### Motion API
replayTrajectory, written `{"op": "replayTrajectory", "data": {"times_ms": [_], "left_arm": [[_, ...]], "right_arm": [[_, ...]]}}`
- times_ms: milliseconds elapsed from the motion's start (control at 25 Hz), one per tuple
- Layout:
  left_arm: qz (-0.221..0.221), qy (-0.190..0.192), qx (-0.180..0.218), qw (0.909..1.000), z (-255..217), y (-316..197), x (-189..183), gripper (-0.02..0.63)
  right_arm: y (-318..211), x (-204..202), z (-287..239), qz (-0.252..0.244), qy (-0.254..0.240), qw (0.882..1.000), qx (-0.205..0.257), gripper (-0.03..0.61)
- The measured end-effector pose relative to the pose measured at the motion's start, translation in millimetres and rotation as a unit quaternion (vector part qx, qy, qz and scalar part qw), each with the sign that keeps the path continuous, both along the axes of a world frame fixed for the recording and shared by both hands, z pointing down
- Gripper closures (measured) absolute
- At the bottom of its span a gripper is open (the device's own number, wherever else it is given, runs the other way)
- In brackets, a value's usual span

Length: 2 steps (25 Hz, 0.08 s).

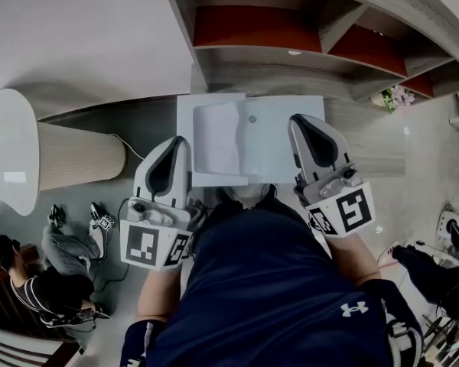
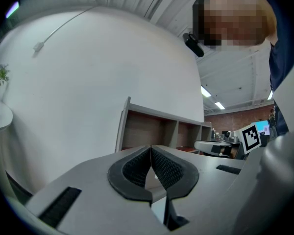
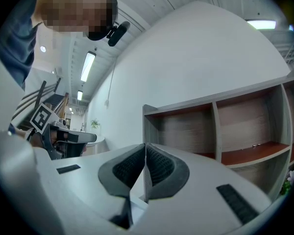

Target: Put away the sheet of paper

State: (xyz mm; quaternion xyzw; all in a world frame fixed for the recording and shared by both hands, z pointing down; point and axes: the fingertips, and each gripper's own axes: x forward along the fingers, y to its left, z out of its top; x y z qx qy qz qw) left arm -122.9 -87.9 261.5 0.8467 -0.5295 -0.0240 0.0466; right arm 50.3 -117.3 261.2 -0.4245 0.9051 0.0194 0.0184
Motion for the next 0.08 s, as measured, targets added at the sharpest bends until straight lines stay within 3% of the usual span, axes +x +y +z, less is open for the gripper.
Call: {"op": "replayTrajectory", "data": {"times_ms": [80], "left_arm": [[0.001, 0.0, -0.001, 1.0, 0.6, -2.2, -2.5, 0.597]], "right_arm": [[-1.0, -2.4, -0.1, 0.0, 0.001, 1.0, 0.0, 0.56]]}}
